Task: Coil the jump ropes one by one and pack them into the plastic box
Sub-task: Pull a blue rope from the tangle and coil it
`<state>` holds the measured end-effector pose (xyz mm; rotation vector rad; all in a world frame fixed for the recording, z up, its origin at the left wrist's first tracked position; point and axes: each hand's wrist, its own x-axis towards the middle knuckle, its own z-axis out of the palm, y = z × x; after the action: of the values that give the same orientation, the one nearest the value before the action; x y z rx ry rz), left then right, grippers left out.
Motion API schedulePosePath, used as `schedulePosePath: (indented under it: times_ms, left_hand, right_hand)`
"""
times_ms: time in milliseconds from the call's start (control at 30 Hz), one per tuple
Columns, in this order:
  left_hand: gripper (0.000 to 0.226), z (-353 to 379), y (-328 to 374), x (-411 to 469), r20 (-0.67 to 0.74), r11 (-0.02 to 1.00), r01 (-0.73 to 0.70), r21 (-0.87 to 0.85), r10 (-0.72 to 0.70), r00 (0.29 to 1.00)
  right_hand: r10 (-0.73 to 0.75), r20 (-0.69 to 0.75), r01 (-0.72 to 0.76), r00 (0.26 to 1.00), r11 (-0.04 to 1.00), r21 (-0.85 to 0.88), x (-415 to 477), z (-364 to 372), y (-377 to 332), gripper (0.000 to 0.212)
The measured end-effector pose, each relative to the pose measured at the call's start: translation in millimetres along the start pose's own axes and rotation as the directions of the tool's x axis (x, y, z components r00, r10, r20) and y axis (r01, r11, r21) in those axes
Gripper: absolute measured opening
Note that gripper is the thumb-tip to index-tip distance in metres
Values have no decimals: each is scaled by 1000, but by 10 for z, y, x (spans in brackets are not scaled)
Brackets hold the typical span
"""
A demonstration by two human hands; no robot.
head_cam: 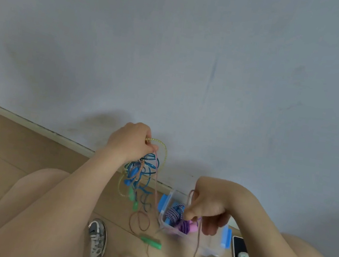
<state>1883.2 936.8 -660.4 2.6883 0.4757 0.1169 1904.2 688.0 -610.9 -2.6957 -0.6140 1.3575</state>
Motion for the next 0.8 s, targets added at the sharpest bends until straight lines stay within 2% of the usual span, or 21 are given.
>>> schedulePosePath:
  times_ms: [67, 133, 167, 200, 233, 267, 300, 367, 433, 500, 567, 667, 733, 800]
  left_hand:
    - [22, -4, 31, -18, -68, 999, -38, -19, 37, 997]
    - [20, 2, 59, -33, -116, 997, -70, -30, 66, 991]
    - [21, 3, 71, -40, -132, 996, -79, -36, 74, 988]
    - [21, -1, 82, -44, -139, 995, -90, -50, 82, 987]
    - [20, -12, 98, -52, -138, 993, -95, -69, 85, 987]
    - [20, -28, 121, -64, -136, 991, -97, -89, 85, 987]
    - [19, -47, 149, -78, -134, 989, -96, -109, 81, 988]
    - [21, -74, 175, -90, -136, 985, -100, -141, 81, 987]
    - [25, -88, 179, -96, -124, 984, -101, -149, 83, 989]
    - [27, -102, 182, -103, -116, 983, -113, -144, 96, 989]
    - [28, -117, 190, -115, -105, 978, -127, -166, 111, 988]
    - [31, -140, 223, -153, -37, 972, -127, -200, 122, 992]
    - [33, -154, 246, -176, 2, 966, -140, -217, 144, 990]
    - [33, -169, 257, -180, 12, 963, -147, -226, 153, 988]
  right_hand:
    - [-7, -75, 9, 997, 1000, 23, 46, -4, 29, 47]
    - [-69, -321, 91, 944, 994, 54, 172, 21, 32, 40]
    - [-128, -501, 175, 856, 983, 49, 246, 36, 12, 28]
    - [-188, -654, 288, 733, 957, 48, 311, 58, -32, 17]
    - [-230, -750, 413, 620, 909, 62, 355, 82, -101, 12]
    - [-261, -794, 531, 550, 842, 91, 378, 101, -184, 12]
    - [-281, -811, 626, 514, 769, 130, 388, 125, -266, 13]
    - [-264, -850, 701, 456, 695, 160, 409, 175, -388, 17]
    - [-226, -890, 711, 395, 689, 141, 460, 226, -434, 22]
    - [-215, -907, 727, 363, 674, 132, 496, 254, -449, 16]
    - [-210, -940, 749, 270, 660, 68, 521, 257, -444, 7]
    - [-269, -954, 707, 132, 700, -99, 559, 240, -439, 21]
    - [-319, -941, 605, 112, 773, -190, 594, 221, -425, 14]
    - [-359, -921, 577, 151, 789, -213, 616, 194, -388, 16]
